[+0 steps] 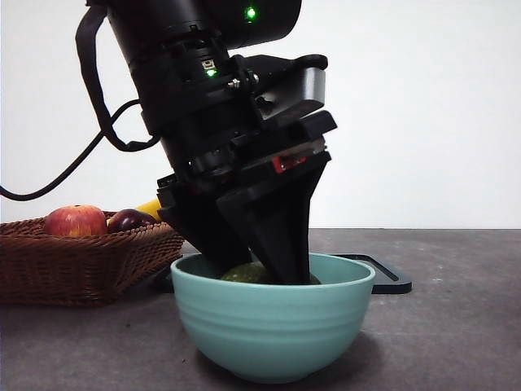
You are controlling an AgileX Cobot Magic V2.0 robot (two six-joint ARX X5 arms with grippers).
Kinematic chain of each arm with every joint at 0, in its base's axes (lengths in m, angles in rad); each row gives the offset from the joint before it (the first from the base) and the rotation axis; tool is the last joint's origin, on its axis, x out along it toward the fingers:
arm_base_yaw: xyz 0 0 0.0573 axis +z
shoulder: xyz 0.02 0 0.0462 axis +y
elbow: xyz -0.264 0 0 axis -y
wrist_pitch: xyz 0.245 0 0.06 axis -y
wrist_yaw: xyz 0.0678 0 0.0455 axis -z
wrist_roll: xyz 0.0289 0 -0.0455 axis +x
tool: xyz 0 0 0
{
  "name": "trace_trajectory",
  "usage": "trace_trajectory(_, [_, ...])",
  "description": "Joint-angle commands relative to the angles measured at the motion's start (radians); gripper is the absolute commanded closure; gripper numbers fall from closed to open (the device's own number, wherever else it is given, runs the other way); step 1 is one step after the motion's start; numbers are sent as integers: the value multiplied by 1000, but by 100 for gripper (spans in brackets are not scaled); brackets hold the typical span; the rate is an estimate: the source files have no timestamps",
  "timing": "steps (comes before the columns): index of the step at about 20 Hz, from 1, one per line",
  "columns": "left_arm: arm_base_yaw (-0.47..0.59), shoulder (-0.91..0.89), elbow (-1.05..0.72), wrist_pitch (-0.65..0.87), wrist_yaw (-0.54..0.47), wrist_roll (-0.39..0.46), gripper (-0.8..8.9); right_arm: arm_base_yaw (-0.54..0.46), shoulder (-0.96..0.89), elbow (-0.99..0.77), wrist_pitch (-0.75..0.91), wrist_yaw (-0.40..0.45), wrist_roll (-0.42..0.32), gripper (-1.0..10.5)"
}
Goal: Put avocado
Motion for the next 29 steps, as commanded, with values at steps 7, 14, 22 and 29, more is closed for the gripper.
trace_trajectory(7, [-14,-18,22,7,-2,-27,499,5,5,19,10,2,-4,548])
trace_trajectory(14, [66,-233,39,4,-2,-68,499,5,11,19,18,2,-3,548])
trace_trajectory(22, [354,-492,39,-113,170,-77,502,5,100,19,60,20,-3,548])
trace_trajectory(29, [486,-581,36,-383,360,34,502,5,232,19,163,20,16,548])
